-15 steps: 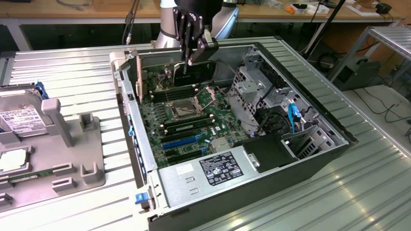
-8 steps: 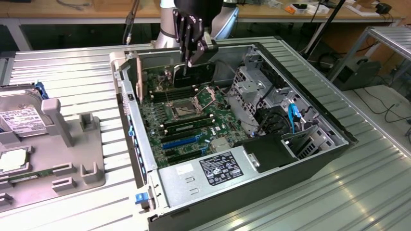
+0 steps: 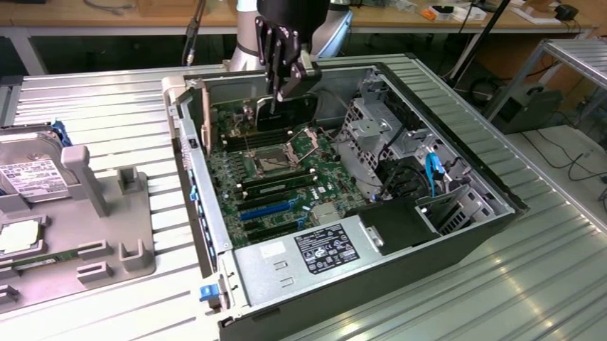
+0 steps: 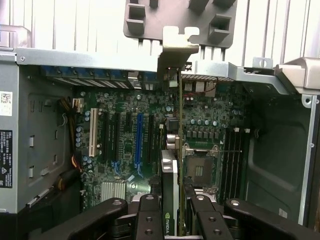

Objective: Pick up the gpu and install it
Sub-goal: 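Insert the gpu into the slot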

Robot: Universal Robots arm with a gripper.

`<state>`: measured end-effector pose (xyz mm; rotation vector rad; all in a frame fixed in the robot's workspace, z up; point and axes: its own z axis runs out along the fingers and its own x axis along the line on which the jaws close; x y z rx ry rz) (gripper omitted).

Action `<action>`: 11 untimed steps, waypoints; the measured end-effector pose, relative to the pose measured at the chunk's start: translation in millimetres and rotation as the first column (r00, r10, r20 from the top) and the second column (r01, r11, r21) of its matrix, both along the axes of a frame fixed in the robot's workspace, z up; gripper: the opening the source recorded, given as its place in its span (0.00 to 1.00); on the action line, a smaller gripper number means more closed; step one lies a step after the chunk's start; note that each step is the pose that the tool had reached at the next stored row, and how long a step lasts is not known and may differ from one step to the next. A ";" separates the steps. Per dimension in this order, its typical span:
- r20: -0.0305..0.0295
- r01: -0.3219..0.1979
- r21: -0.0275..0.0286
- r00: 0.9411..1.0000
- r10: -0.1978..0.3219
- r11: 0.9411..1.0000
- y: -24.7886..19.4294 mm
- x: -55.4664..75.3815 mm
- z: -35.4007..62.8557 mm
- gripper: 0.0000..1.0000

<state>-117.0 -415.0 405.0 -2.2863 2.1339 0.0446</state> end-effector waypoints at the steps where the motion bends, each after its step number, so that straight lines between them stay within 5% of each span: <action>1: 0.000 0.000 0.000 1.000 0.000 1.000 0.0 0.0 -0.7 0.27; 11: 0.000 0.000 0.000 1.000 0.000 1.000 0.0 0.1 -5.6 0.27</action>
